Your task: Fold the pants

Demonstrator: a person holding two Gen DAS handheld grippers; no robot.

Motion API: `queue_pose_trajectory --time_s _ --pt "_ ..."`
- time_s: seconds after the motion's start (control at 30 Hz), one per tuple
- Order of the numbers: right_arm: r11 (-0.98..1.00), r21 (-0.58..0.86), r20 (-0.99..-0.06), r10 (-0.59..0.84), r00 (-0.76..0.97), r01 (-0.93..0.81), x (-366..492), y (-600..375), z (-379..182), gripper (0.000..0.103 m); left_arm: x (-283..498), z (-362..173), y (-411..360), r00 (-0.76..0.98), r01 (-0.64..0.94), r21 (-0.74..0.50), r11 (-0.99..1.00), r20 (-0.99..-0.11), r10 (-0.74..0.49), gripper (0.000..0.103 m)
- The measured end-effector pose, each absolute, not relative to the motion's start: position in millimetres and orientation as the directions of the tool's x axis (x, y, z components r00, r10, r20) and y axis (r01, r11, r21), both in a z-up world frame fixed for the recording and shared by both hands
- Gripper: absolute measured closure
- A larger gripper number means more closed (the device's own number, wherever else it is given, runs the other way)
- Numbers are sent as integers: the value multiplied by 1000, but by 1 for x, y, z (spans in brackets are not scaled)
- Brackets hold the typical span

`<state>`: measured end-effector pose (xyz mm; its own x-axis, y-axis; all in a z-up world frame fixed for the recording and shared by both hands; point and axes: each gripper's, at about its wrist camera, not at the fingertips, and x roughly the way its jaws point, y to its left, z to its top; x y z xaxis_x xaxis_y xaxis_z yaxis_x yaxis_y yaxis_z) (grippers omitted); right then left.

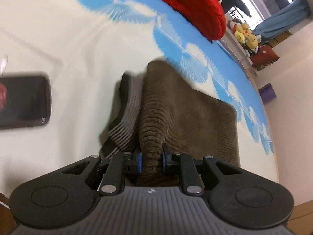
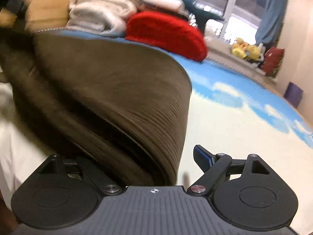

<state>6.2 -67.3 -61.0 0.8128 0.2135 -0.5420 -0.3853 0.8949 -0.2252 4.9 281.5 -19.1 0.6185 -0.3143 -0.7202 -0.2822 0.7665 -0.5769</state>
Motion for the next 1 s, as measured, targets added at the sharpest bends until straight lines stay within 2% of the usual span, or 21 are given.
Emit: queue_pose_trajectory --time_s 0.1,0.17,0.37,0.4,0.53,0.63,0.7,0.77,0.83,0.87,0.9,1.0 --pt "887 -228 -544 226 808 -401 9 -62 -58 26 0 0 270 653 -170 -510 843 -699 -291 83" --pt "880 -211 -540 258 801 -426 6 -65 -57 48 -3 1 270 665 -174 -537 826 -683 -304 84" --pt "876 -242 -499 257 827 -418 1 -75 -56 59 5 53 258 778 -33 -551 834 -538 -324 84" --pt "871 -250 -493 262 830 -423 -1 -76 -56 60 10 54 255 774 -35 -537 843 -548 -317 84" --pt "831 -294 -506 284 814 -473 -8 -76 -64 57 8 -4 264 635 -197 -426 883 -742 -216 82" --pt "806 -313 -497 312 810 -503 -12 -77 -63 53 -3 -1 262 662 -164 -388 907 -725 -190 79" --pt "828 -228 -530 336 779 -513 -7 -86 -56 50 -9 1 261 668 -184 -345 920 -730 -141 59" --pt "839 -138 -580 362 730 -526 2 -95 -46 48 -14 3 263 660 -229 -351 908 -741 -120 51" --pt "840 -42 -624 400 671 -540 6 -105 -32 44 -22 13 260 684 -217 -369 904 -718 -129 44" --pt "838 7 -636 425 645 -546 7 -110 -26 42 -28 20 258 703 -209 -375 903 -700 -128 37" --pt "831 63 -635 461 620 -553 4 -118 -18 42 -29 26 257 720 -199 -377 904 -683 -126 30" --pt "812 179 -549 551 629 -556 -4 -137 9 41 -28 35 241 730 -169 -345 923 -674 -118 25"
